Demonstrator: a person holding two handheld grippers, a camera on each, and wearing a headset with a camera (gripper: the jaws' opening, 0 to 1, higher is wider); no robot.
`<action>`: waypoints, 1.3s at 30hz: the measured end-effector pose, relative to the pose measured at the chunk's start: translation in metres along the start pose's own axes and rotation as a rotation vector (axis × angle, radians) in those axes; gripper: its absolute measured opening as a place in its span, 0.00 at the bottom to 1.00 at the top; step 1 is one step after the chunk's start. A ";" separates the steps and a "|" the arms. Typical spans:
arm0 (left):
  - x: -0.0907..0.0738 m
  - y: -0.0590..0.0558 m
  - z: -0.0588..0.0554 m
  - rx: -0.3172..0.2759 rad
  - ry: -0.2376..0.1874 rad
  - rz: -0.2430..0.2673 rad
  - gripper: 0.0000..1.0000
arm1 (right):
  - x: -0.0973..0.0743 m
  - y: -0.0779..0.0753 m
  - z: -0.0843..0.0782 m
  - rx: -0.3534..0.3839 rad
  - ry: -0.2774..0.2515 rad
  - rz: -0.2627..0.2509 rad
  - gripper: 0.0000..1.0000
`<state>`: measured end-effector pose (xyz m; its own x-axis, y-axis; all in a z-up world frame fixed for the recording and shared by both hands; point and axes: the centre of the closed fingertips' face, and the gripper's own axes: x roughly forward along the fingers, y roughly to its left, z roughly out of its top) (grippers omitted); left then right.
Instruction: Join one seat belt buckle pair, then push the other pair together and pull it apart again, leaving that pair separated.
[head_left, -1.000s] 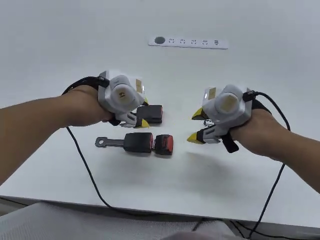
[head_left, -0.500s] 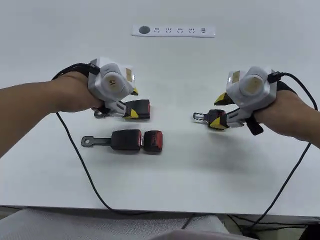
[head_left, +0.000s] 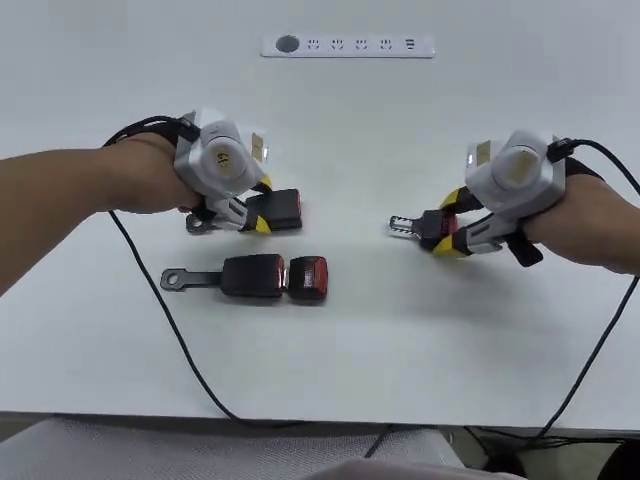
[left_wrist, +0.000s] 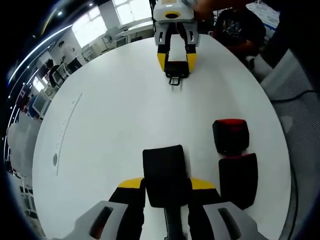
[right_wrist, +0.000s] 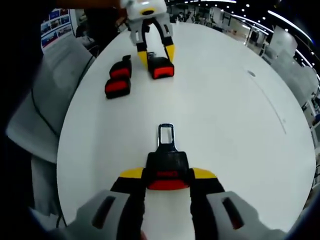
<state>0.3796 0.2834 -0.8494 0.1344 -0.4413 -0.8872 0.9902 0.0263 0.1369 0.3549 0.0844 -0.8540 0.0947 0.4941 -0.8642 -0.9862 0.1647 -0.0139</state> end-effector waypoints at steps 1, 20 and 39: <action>0.001 0.000 0.000 0.002 0.000 0.000 0.34 | 0.001 0.000 0.000 -0.006 -0.001 0.007 0.35; 0.004 0.000 -0.002 0.014 0.008 0.000 0.33 | 0.009 0.001 0.009 -0.043 0.017 0.026 0.35; 0.004 0.000 0.000 -0.004 -0.003 -0.012 0.33 | 0.047 0.001 0.079 -0.051 -0.061 0.016 0.35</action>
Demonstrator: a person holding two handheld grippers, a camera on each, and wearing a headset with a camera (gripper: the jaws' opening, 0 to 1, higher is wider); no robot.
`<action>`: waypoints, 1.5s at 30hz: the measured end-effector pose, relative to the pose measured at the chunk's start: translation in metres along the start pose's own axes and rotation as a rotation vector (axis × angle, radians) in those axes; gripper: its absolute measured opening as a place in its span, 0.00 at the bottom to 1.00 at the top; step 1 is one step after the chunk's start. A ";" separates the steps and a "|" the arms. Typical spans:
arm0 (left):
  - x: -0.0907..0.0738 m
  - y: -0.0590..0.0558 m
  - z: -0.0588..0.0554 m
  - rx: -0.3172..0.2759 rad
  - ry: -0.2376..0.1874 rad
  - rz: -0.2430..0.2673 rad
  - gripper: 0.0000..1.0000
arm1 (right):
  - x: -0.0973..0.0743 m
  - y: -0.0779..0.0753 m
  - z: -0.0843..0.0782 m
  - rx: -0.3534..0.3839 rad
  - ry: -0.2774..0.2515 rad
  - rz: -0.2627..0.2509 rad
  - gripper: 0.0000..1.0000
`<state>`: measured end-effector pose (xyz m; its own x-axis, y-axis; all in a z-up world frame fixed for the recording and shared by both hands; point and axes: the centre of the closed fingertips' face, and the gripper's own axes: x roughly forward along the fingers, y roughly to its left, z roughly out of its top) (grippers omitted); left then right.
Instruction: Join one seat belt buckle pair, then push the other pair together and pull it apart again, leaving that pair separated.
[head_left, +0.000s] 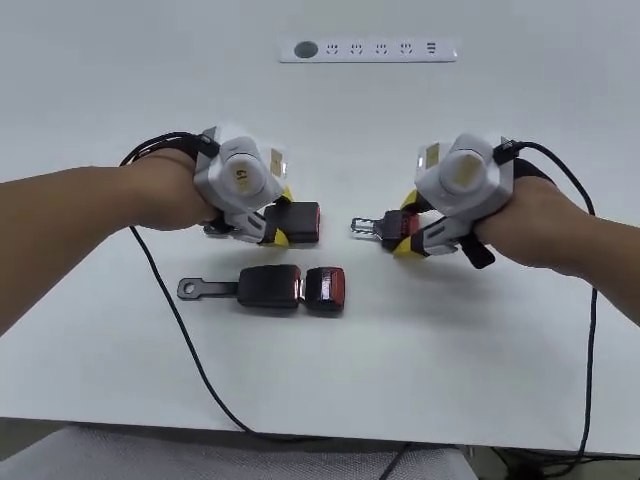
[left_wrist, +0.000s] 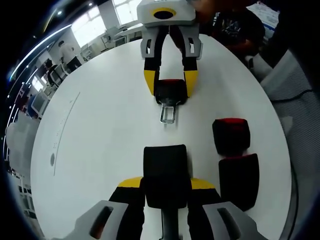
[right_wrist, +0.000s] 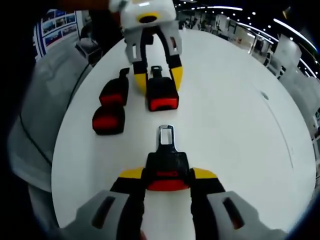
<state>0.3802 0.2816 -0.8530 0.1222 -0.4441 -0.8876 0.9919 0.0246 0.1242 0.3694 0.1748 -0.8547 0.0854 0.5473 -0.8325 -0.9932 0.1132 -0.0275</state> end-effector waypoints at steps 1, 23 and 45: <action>0.000 0.000 0.000 -0.002 -0.001 0.000 0.33 | 0.003 0.001 0.005 0.000 -0.004 0.004 0.35; 0.000 0.000 0.001 -0.004 -0.010 -0.007 0.33 | 0.017 -0.005 0.026 -0.075 0.015 -0.005 0.35; 0.002 0.000 0.003 -0.019 -0.033 0.015 0.33 | 0.028 -0.005 0.039 -0.061 -0.031 0.013 0.35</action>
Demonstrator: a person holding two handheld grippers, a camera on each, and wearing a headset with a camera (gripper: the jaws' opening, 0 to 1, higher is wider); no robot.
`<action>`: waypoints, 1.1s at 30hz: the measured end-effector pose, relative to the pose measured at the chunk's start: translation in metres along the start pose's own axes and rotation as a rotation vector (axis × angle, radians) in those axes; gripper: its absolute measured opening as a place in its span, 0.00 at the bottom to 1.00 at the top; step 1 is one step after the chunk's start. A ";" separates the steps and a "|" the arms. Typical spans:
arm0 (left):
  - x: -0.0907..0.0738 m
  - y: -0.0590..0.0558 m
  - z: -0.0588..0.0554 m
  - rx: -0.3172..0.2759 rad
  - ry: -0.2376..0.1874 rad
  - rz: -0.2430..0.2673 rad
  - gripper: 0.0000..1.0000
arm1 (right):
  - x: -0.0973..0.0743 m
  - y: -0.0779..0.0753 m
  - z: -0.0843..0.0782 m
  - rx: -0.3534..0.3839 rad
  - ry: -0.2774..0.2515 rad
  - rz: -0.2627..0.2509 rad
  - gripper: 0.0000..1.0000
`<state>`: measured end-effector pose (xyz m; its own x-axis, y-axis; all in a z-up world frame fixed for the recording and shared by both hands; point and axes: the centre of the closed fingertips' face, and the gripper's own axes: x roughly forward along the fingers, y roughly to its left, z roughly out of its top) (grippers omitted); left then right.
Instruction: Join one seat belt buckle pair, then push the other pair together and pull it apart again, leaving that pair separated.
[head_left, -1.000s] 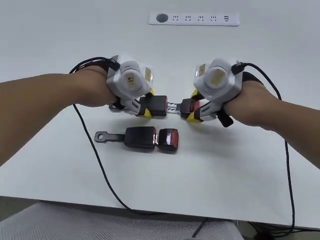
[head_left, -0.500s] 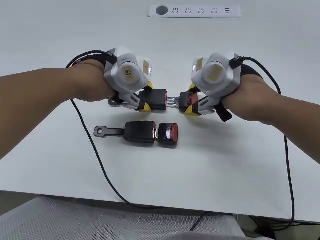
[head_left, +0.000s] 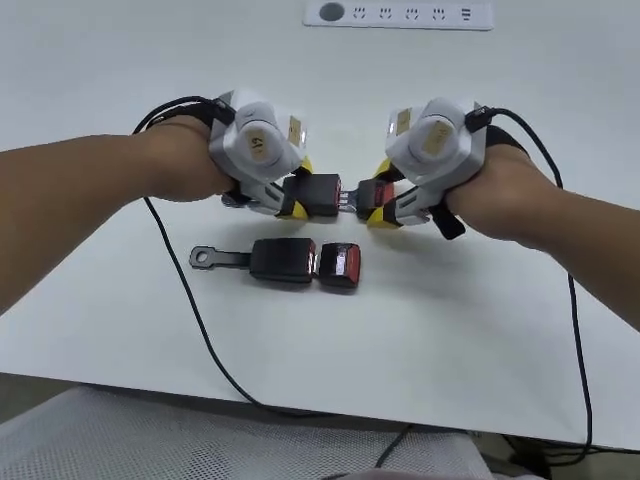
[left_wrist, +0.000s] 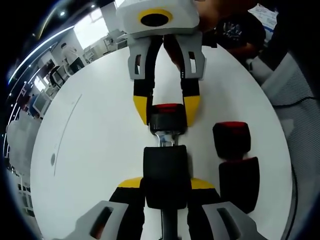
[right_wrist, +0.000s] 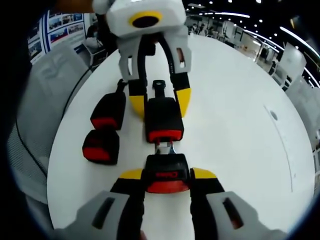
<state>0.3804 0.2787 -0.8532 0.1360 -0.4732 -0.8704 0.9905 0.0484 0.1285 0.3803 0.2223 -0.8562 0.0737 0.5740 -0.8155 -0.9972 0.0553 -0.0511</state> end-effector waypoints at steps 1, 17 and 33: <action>0.000 -0.001 0.000 0.001 0.007 -0.002 0.32 | 0.001 0.000 0.001 0.001 0.003 -0.004 0.34; 0.000 -0.001 0.000 0.010 -0.027 -0.016 0.32 | 0.008 0.003 0.013 -0.042 0.011 0.003 0.34; 0.002 0.003 0.001 0.004 -0.030 -0.017 0.33 | 0.006 0.004 0.011 -0.020 -0.011 0.011 0.35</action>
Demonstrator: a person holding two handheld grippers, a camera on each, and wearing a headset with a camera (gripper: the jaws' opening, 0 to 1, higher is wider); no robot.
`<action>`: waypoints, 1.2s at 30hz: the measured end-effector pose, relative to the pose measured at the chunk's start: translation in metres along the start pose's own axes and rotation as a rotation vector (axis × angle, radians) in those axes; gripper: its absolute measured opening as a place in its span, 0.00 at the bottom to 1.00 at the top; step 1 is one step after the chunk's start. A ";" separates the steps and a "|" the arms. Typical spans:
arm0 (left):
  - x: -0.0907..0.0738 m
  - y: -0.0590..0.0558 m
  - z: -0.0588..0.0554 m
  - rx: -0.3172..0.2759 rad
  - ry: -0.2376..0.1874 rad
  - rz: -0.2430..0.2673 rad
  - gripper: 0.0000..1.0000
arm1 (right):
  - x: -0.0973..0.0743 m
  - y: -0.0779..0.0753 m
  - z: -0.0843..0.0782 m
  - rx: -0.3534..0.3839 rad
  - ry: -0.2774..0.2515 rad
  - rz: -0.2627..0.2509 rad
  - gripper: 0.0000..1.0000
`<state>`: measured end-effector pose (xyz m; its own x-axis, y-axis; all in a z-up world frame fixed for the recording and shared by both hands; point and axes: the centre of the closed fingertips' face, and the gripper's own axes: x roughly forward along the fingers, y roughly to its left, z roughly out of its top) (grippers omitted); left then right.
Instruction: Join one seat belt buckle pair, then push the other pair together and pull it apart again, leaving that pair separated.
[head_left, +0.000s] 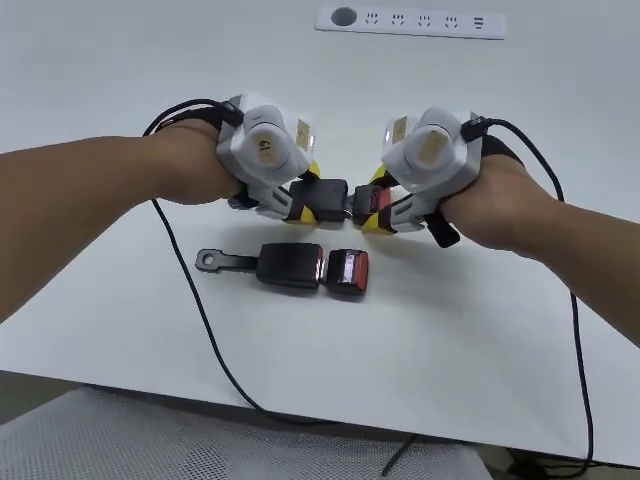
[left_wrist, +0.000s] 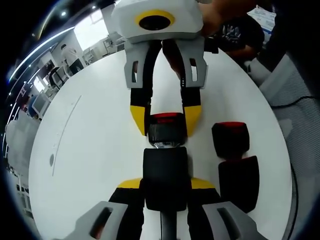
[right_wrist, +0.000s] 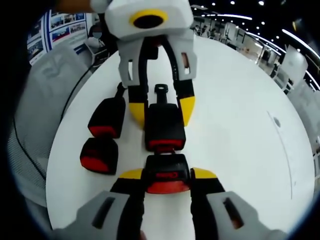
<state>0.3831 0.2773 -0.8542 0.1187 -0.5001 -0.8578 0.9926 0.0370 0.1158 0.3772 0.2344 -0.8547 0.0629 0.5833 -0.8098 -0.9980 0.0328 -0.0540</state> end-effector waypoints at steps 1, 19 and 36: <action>0.000 0.000 0.000 -0.004 -0.003 0.000 0.33 | 0.000 0.000 0.000 -0.002 0.001 -0.001 0.35; -0.001 0.000 -0.002 -0.006 -0.009 0.000 0.33 | -0.010 0.000 -0.015 0.024 -0.010 -0.007 0.36; -0.003 -0.006 -0.002 -0.030 -0.006 -0.001 0.33 | -0.052 0.003 -0.080 0.096 0.013 -0.041 0.37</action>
<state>0.3771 0.2801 -0.8529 0.1180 -0.5050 -0.8550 0.9930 0.0622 0.1003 0.3712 0.1396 -0.8597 0.1034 0.5696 -0.8154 -0.9904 0.1346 -0.0316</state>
